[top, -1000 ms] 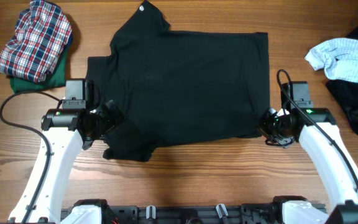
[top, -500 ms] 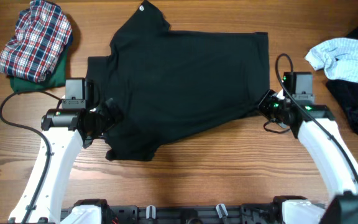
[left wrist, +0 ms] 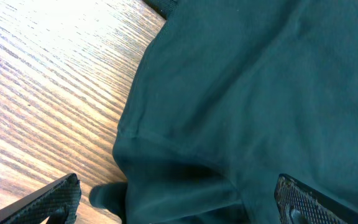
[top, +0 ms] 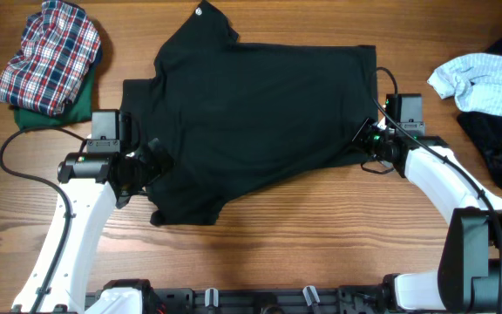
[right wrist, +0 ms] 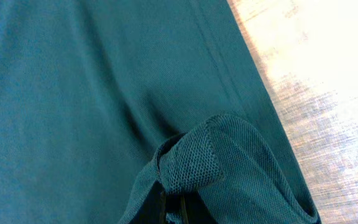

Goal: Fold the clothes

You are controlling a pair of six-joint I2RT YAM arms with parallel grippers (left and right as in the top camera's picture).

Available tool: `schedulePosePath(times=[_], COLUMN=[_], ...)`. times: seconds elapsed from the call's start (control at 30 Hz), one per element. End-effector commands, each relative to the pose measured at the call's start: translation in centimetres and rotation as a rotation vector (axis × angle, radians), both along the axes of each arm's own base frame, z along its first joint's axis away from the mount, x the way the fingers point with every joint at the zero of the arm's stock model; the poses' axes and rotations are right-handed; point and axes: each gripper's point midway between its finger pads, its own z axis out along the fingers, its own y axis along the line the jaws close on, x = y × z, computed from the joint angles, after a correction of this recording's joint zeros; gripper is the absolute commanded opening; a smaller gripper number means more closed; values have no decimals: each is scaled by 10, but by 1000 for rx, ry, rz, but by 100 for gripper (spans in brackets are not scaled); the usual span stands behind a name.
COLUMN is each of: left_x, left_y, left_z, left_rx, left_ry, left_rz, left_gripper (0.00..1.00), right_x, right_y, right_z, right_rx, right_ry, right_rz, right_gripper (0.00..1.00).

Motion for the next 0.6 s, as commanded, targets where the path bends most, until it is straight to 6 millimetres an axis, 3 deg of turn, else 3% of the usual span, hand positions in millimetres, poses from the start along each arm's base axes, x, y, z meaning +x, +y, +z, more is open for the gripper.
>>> schedulePosePath(times=[0.0, 0.13, 0.17, 0.2, 0.27, 0.33, 0.4, 0.57], left_x=[-2, -2, -2, -2, -2, -2, -2, 0], left_y=[3, 3, 3, 3, 3, 3, 3, 4], left_z=[-2, -2, -2, -2, -2, -2, -2, -2], left_rx=[9, 9, 9, 9, 9, 9, 9, 13], left_ry=[8, 8, 8, 8, 8, 8, 8, 1], left_rz=[22, 22, 22, 22, 22, 22, 22, 23], left_gripper=[100, 100, 100, 100, 100, 100, 100, 100], right_x=[12, 12, 11, 11, 10, 10, 10, 17], right_y=[0, 0, -1, -1, -1, -1, -1, -1], right_z=[7, 4, 3, 2, 2, 2, 2, 12], right_rx=[-13, -15, -17, -18, -18, -18, -18, -20], right_ry=[-43, -37, -32, -29, -26, -26, -27, -53], right_rz=[17, 19, 18, 18, 18, 18, 18, 22], right_gripper=[4, 5, 14, 32, 51, 63, 69, 71])
